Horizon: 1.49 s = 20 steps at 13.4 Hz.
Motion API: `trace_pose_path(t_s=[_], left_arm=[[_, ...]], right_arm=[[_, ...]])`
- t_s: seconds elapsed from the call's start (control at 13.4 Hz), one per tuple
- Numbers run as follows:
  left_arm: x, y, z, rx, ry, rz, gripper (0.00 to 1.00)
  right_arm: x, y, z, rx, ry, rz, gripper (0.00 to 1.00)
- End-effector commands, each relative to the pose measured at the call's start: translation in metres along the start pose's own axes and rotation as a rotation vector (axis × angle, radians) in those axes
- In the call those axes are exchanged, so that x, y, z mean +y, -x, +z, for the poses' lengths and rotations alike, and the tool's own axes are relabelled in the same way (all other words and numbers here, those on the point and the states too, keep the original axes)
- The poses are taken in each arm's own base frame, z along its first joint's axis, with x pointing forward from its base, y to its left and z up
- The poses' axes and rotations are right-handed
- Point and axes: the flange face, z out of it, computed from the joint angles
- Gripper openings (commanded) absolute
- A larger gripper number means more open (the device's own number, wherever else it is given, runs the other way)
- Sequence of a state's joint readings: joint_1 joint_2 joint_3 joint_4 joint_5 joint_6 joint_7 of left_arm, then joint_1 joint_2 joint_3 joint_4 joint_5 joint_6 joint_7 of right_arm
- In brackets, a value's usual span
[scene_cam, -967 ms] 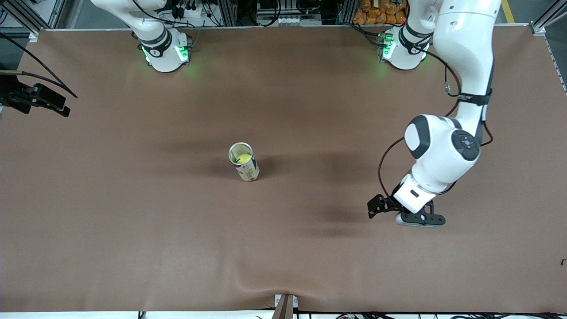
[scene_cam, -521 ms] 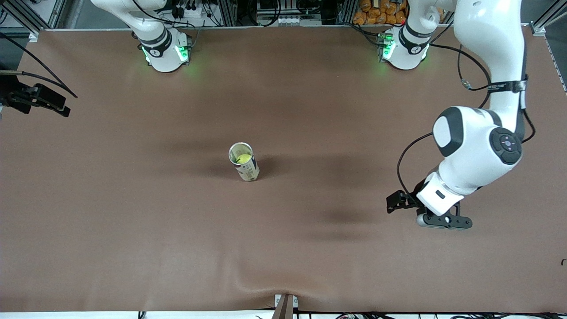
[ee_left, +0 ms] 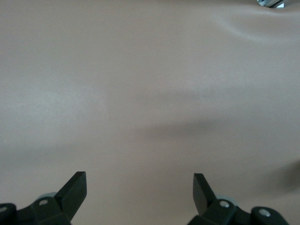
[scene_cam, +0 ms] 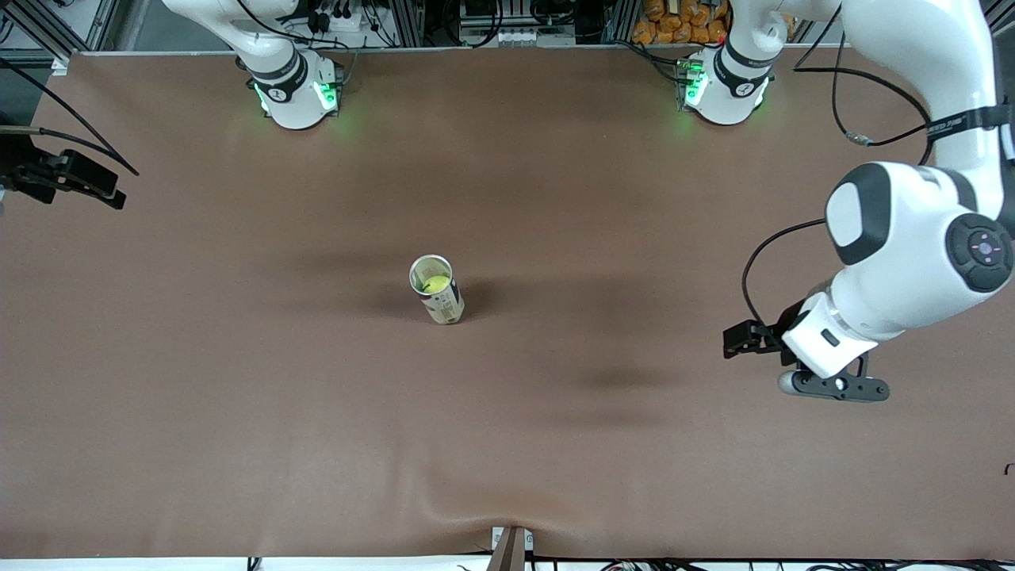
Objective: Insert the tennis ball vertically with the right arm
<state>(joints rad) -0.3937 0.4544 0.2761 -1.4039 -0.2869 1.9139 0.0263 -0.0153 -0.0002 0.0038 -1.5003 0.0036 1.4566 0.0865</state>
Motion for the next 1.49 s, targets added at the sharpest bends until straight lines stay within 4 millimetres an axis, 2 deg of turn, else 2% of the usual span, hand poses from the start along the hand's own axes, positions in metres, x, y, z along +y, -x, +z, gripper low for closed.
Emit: trace_pose_path(t_s=[0.0,0.07,0.45,0.6,0.74,0.82,0.97,1.19,1.41], left_arm=[[-0.008,0.011,-0.031,-0.043,-0.041,0.005,1.0],[-0.008,0.013,-0.035,-0.061,-0.066,0.014,1.0],[-0.01,0.035,-0.086,-0.078,-0.061,0.017,1.0],[-0.025,0.044,-0.103,-0.095,-0.095,0.001,1.0],[-0.033,0.055,-0.133,-0.064,-0.107,-0.001,1.0],[-0.042,0.061,-0.142,-0.077,-0.102,-0.01,1.0],[-0.046,0.072,-0.156,-0.096,-0.094,-0.016,1.0],[-0.064,0.09,-0.192,-0.072,-0.079,-0.039,1.0],[-0.07,0.095,-0.197,-0.084,-0.076,-0.048,1.0]], right_arm=[[0.001,0.005,-0.003,0.005,-0.017,-0.009,1.0],[0.001,0.004,-0.003,0.007,-0.017,-0.009,1.0],[0.001,0.004,-0.003,0.007,-0.017,-0.009,1.0],[0.001,0.004,-0.003,0.005,-0.017,-0.009,1.0],[0.001,0.005,-0.003,0.004,-0.017,-0.009,1.0],[0.001,0.004,-0.003,0.005,-0.017,-0.009,1.0],[0.001,0.004,-0.003,0.005,-0.017,-0.011,1.0],[0.001,0.004,-0.003,0.007,-0.017,-0.009,1.0],[0.001,0.004,-0.003,0.007,-0.017,-0.009,1.0]])
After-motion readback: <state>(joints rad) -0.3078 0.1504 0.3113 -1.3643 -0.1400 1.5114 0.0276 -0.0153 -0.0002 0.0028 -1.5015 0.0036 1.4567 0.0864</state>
